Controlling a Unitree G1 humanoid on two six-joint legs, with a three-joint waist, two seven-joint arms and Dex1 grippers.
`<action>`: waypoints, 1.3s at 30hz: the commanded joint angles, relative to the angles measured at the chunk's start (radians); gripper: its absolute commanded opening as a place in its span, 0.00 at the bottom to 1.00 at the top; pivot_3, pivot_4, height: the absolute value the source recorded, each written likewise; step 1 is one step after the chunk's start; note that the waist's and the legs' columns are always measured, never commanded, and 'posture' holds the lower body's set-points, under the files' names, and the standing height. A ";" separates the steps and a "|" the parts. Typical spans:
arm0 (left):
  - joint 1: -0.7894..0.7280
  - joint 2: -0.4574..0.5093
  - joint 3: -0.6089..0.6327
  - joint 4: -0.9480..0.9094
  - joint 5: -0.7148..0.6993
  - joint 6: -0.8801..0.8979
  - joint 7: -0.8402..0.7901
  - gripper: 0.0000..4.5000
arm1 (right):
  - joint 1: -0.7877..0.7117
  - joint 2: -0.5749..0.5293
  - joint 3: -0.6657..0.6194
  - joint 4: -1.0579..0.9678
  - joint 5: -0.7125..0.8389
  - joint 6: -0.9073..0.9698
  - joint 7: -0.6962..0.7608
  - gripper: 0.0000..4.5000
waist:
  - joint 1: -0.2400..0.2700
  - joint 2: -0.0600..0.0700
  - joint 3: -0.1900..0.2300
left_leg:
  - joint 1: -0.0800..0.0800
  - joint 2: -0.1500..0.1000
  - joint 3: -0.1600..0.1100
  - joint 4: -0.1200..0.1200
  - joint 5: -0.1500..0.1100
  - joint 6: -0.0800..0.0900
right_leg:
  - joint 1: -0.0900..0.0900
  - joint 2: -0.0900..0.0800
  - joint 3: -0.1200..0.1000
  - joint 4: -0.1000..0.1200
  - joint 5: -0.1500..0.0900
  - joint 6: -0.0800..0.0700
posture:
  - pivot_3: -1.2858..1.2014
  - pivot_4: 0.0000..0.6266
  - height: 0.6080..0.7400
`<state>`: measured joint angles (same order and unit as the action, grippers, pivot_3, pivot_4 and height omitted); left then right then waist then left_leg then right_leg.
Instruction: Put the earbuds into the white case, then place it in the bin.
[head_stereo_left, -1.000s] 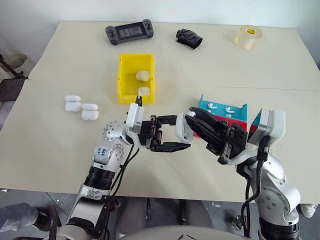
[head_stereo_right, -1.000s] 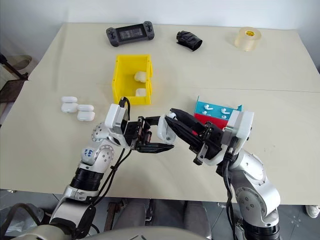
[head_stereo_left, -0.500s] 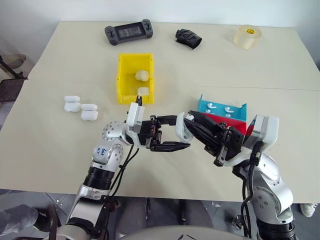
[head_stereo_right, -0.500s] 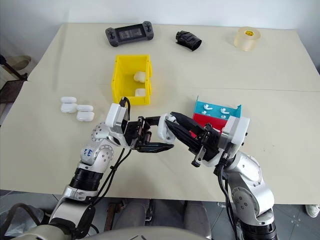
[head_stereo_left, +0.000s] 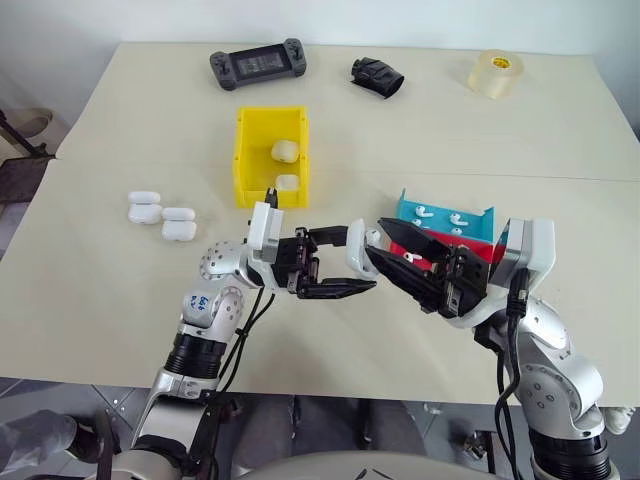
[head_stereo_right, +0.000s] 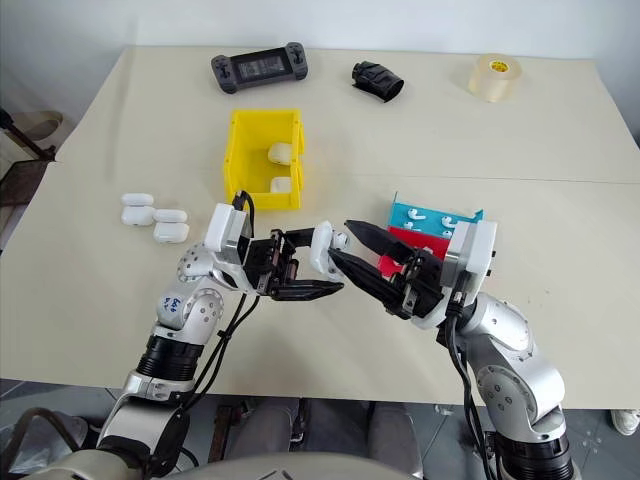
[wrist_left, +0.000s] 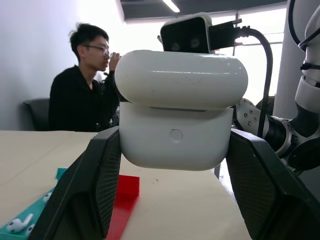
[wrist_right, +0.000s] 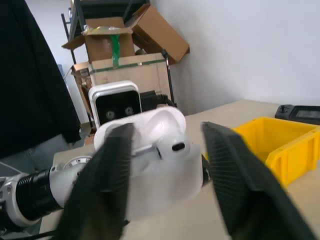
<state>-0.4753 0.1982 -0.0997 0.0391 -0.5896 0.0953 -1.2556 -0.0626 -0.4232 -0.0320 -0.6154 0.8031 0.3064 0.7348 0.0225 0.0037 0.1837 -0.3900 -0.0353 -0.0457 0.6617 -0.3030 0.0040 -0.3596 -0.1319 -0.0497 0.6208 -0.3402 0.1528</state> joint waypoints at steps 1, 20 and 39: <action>-0.021 -0.015 0.002 -0.045 -0.016 -0.016 0.005 0.62 | -0.007 -0.021 -0.008 -0.019 0.023 0.020 0.007 0.80 | 0.001 0.000 0.000 | 0.000 0.000 0.000 0.000 0.000 0.000 | 0.000 0.000 0.000 0.000 0.000 0.000 | 0.52 0.24 1.00; 0.134 0.053 -0.018 -0.099 0.029 -0.083 -0.018 0.62 | 0.361 -0.280 -0.551 0.330 -0.150 -0.230 0.314 0.99 | -0.001 0.000 0.000 | 0.003 0.000 0.003 -0.002 -0.001 0.002 | 0.004 0.000 0.001 -0.008 0.000 0.000 | 0.52 0.24 1.00; 0.228 0.058 -0.041 -0.175 0.043 -0.111 0.042 0.62 | -0.590 -0.604 0.110 0.826 -0.503 0.316 0.341 0.99 | 0.002 0.004 0.001 | -0.002 0.002 0.002 0.000 0.000 0.002 | 0.001 -0.002 0.000 -0.012 0.000 0.000 | 0.52 0.24 1.00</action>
<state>-0.2534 0.2597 -0.1377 -0.0994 -0.5446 0.0041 -1.2237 -0.6179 -1.0059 0.0294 0.1596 0.3577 0.6155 1.0295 0.0248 0.0073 0.1848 -0.3922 -0.0327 -0.0449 0.6611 -0.3035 0.0056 -0.3590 -0.1339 -0.0510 0.6093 -0.3401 0.1527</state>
